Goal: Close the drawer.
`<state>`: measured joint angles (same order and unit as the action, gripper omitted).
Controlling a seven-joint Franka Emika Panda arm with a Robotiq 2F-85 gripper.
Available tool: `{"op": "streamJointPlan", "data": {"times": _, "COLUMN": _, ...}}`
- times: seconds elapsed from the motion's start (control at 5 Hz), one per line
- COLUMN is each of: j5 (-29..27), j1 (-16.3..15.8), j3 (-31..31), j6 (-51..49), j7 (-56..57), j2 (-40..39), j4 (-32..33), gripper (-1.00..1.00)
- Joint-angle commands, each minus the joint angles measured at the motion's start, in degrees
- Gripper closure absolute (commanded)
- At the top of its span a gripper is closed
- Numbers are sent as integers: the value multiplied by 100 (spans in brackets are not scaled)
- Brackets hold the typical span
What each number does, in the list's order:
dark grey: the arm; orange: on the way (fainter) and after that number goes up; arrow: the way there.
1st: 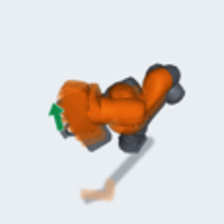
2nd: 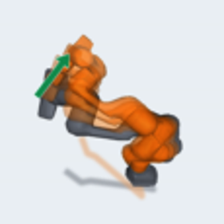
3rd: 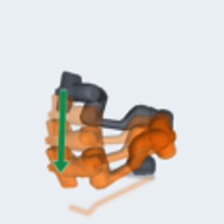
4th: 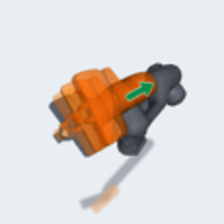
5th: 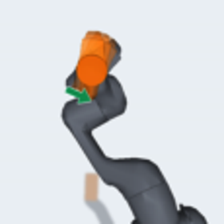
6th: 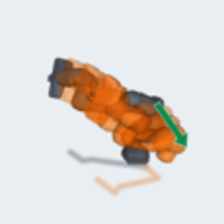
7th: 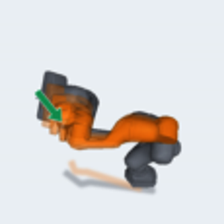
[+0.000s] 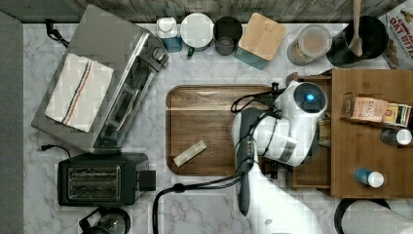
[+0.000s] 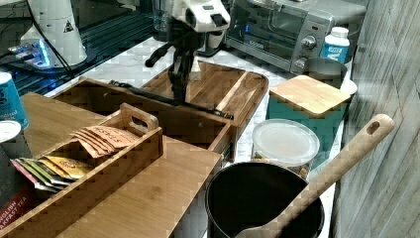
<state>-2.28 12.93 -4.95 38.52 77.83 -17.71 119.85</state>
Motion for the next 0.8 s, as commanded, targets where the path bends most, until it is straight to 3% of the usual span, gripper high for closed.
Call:
{"op": "streamJointPlan", "data": {"times": 0.2, "j5": 498, "j1": 1117, "j3": -1129, "j6": 953, "j7": 612, "j2": -438, "j4": -1521, "gripper": 100}}
{"op": "streamJointPlan", "data": {"times": 0.4, "j5": 1183, "j1": 874, "j3": -1562, "j6": 1539, "j7": -246, "j2": -296, "j4": -1118, "gripper": 100}}
{"op": "streamJointPlan", "data": {"times": 0.8, "j5": 1164, "j1": 846, "j3": -1592, "j6": 1542, "j7": -236, "j2": -299, "j4": -1118, "gripper": 100}}
